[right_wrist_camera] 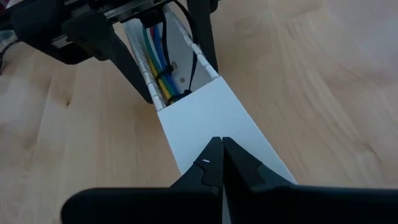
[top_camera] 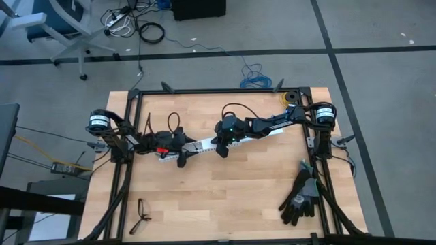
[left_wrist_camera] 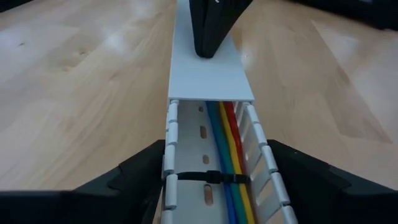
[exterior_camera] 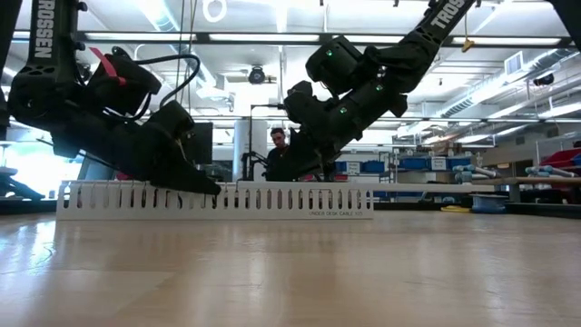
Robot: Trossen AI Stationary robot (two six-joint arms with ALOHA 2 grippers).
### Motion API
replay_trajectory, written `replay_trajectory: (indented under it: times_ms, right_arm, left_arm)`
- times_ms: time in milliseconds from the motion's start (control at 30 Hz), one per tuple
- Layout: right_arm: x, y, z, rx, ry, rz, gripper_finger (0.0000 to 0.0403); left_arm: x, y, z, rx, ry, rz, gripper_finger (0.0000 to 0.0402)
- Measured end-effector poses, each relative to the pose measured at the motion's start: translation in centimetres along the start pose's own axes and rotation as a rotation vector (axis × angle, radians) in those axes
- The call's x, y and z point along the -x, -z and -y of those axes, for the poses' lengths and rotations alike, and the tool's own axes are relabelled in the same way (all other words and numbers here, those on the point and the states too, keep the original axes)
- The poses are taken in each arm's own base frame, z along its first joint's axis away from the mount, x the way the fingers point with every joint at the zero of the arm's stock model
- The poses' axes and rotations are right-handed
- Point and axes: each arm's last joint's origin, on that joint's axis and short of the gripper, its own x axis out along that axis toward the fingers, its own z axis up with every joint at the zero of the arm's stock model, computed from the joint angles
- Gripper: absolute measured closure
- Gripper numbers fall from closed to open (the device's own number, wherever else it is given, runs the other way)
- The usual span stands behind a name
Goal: Ziptie cables
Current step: Close the white cable duct with the white cable duct cover
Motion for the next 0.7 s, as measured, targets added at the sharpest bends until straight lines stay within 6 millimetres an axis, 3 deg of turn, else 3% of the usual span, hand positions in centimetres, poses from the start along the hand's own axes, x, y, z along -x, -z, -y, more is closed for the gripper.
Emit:
replay_trajectory:
  times_ms: [267, 433, 600, 700]
  right_arm:
    - [0.5, -0.9, -0.6, 0.076, -0.002, 0.085, 0.0403]
    - [3.8, -2.6, -1.8, 0.137, 0.021, 0.120, 0.0403]
    - [6.9, -1.8, -1.7, 0.091, 0.107, -0.063, 0.0403]
    - [7.1, -0.7, -1.0, 0.019, 0.155, -0.184, 0.0403]
  left_arm:
    - [0.0, 0.0, 0.0, -0.001, -0.012, 0.001, 0.0174]
    - [0.0, 0.0, -0.1, -0.003, -0.012, 0.002, 0.0176]
    - [-0.6, -0.7, 0.1, -0.038, 0.003, 0.021, 0.0176]
    - [-1.1, -1.1, 0.1, -0.055, 0.004, 0.020, 0.0176]
